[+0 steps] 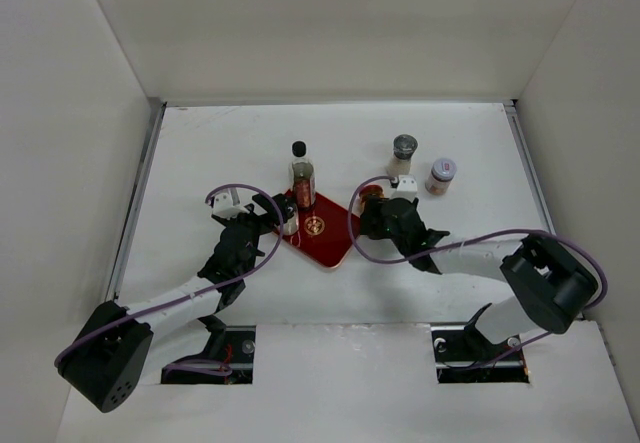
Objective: Organize the condiment bottles
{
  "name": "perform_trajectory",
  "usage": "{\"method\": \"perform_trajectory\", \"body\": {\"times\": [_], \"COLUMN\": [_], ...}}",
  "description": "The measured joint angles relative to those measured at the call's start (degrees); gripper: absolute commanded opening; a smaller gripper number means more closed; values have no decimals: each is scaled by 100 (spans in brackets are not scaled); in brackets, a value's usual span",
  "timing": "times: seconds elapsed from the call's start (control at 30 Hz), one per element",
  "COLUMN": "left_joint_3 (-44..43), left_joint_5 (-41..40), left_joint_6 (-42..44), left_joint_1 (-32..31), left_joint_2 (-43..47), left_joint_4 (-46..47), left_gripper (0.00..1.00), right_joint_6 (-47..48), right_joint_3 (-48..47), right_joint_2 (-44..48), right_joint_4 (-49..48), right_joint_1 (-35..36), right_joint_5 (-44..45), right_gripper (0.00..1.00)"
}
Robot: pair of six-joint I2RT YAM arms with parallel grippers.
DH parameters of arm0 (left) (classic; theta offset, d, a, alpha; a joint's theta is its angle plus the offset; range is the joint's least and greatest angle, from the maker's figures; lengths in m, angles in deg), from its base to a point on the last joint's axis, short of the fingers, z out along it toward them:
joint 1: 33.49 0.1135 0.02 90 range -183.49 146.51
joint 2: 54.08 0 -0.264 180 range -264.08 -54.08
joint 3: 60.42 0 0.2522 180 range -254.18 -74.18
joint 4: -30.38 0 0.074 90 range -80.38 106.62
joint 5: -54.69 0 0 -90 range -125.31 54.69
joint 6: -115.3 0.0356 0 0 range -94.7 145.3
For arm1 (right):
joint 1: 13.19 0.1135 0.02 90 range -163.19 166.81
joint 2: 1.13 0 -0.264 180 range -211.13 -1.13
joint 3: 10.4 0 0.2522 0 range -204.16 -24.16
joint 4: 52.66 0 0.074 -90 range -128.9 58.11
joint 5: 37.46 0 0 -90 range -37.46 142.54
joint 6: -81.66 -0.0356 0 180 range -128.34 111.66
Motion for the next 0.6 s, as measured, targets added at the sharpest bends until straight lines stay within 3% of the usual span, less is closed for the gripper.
{"method": "perform_trajectory", "body": {"times": [0.1, 0.3, 0.47, 0.6], "left_joint_3": [0, 0, 0, 0], "left_joint_5": [0, 2, 4, 17], "left_joint_6": [-9, -11, -11, -11], "left_joint_1": [2, 2, 4, 11], "left_joint_2": [0, 0, 0, 0], "left_joint_4": [0, 0, 0, -2], "left_gripper": [88, 88, 88, 88], "right_joint_6": [-35, 125, 437, 605], "right_joint_3": [-66, -916, -2315, -2852], "right_joint_2": [50, -35, -824, -1397], "right_joint_4": [205, 1082, 1591, 1950], "right_joint_1": [17, -186, -470, -562], "right_joint_5": [11, -74, -125, -184], "right_gripper": [100, 100, 100, 100]}}
